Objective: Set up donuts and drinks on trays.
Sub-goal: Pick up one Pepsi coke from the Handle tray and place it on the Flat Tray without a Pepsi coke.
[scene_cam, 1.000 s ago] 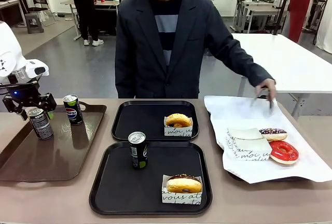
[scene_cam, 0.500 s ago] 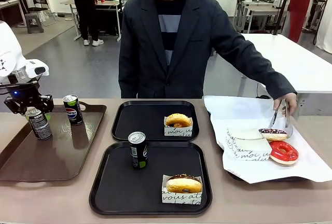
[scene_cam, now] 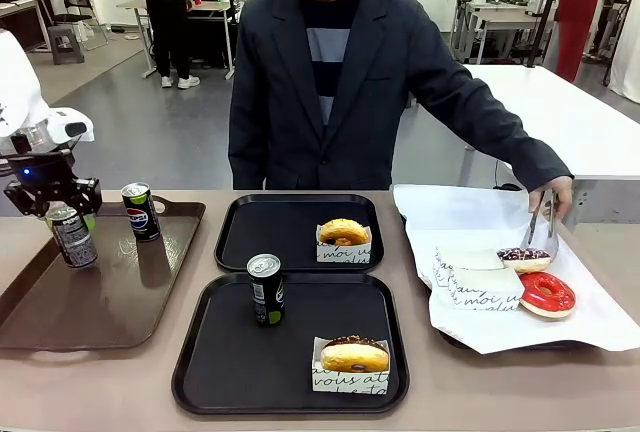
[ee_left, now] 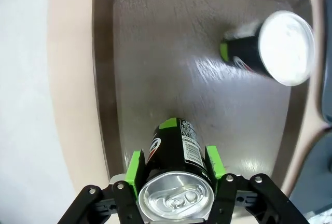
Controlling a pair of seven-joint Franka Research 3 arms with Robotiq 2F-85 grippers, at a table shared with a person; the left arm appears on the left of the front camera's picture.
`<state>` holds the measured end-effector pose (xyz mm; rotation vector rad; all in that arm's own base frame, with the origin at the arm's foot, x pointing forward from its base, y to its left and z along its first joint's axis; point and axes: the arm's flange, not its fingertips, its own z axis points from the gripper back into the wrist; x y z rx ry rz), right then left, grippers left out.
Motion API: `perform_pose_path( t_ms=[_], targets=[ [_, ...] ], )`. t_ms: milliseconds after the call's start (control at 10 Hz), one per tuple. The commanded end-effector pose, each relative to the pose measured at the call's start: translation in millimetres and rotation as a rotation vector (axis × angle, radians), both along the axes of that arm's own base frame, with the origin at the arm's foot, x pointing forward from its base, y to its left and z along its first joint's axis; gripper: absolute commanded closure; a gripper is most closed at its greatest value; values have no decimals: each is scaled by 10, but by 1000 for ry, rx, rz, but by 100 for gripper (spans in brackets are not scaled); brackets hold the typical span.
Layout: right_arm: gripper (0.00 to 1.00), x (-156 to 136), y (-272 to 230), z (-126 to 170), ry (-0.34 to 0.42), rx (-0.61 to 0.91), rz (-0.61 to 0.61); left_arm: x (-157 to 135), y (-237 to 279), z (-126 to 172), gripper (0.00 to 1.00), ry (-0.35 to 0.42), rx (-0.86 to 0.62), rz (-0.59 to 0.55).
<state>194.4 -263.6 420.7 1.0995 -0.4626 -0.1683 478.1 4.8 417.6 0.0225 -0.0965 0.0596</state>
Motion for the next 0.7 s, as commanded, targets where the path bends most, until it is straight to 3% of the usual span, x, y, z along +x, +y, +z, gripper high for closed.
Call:
perform_pose_path(
  t_ms=[0,100,300,500,600],
  targets=[
    [0,28,-17,3,-33,15,-1,-236,-189,626,59,44,10,-97],
    [0,28,-17,3,-33,15,-1,-424,-290,942,59,24,-20,-172],
    [0,28,-17,3,-33,15,-1,-732,-422,1277,59,-6,-39,-246],
    [0,28,-17,3,-33,15,-1,-917,-417,1343,59,-26,-71,-268],
    [0,28,-17,3,-33,15,-1,-928,-339,1301,59,-22,-52,-227]
  ],
)
